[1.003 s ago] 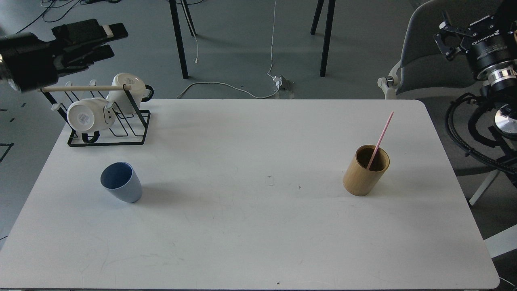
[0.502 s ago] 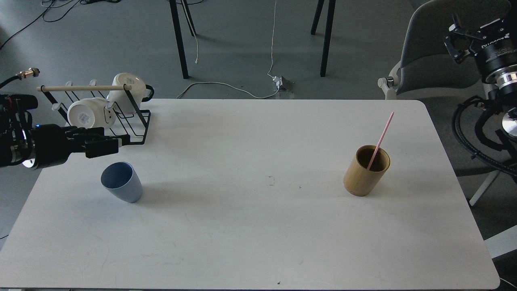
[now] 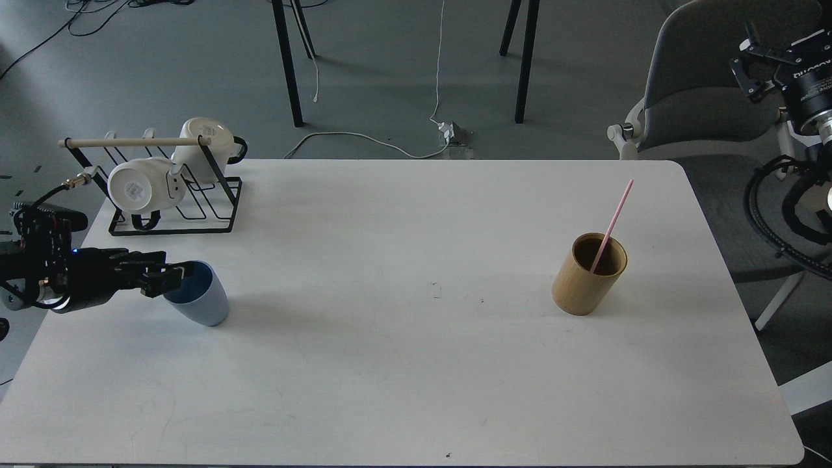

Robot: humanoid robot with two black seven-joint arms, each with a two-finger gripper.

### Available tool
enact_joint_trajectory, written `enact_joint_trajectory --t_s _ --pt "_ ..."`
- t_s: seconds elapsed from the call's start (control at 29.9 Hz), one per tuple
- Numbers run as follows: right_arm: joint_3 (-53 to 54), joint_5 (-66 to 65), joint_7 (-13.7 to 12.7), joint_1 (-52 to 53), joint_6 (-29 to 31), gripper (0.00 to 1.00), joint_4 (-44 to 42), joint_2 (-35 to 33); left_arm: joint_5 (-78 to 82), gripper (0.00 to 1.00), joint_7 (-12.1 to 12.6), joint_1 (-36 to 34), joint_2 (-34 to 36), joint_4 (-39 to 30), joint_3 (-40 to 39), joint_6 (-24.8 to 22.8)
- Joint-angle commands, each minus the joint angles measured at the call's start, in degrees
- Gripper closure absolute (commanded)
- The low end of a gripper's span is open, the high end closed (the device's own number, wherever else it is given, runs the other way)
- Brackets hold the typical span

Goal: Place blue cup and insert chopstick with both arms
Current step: 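Lower the left gripper to the light blue cup and grasp it, then carry the blue cup with the left gripper toward the tan cup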

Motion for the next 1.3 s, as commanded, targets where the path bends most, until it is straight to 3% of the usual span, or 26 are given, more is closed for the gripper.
enact_joint_trajectory --t_s 0.0,0.13,0.27,0.43,0.64,0.7,0.87,0.94,1.04,1.14,1.27 --pt "0.08 0.0 -0.01 -0.02 0.0 0.01 0.2 -0.07 -0.04 0.43 0.02 0.01 -0.69 0.55 0.88 0.27" --pt "0.7 0.0 -0.01 -0.02 0.0 0.01 0.29 -0.07 -0.04 0.56 -0.07 -0.08 -0.69 0.55 1.5 0.27" --pt "0.79 0.0 -0.01 -0.11 0.0 0.0 0.29 -0.07 -0.13 0.8 -0.15 0.01 -0.78 0.55 1.58 0.0" --pt "0.79 0.0 -0.01 -0.55 0.0 0.0 0.29 -0.07 -0.04 0.93 -0.15 0.1 -0.78 0.55 1.67 -0.08" --pt "0.88 0.0 -0.01 -0.55 0.0 0.01 0.29 -0.42 0.04 0.94 -1.38 -1.13 -0.52 -0.06 1.32 -0.26" --pt "0.96 0.0 -0.01 -0.55 0.0 0.01 0.55 -0.77 0.22 0.94 -1.47 -4.37 -0.25 -1.29 1.41 -0.96" --pt "1.4 0.0 -0.01 -0.9 0.0 0.01 1.79 -1.74 0.48 0.97 -0.77 -12.89 -0.07 -7.96 1.41 -8.15" --pt "1.4 0.0 -0.01 -0.9 0.0 0.01 2.14 -2.01 2.05 0.97 0.97 -15.62 -0.69 -10.95 1.41 -10.18" --pt "1.49 0.0 -0.01 -0.99 0.0 0.01 3.1 -2.7 9.16 0.97 6.25 -19.49 -4.18 -15.43 1.23 -14.48" --pt "1.49 0.0 -0.01 -0.99 0.0 0.01 4.24 -3.94 12.25 0.97 7.31 -22.48 -12.18 -16.5 1.23 -20.02" --pt "1.58 0.0 -0.01 -0.99 0.0 0.01 5.56 -7.1 12.87 0.97 8.28 -26.0 -18.7 -16.06 1.32 -20.09"
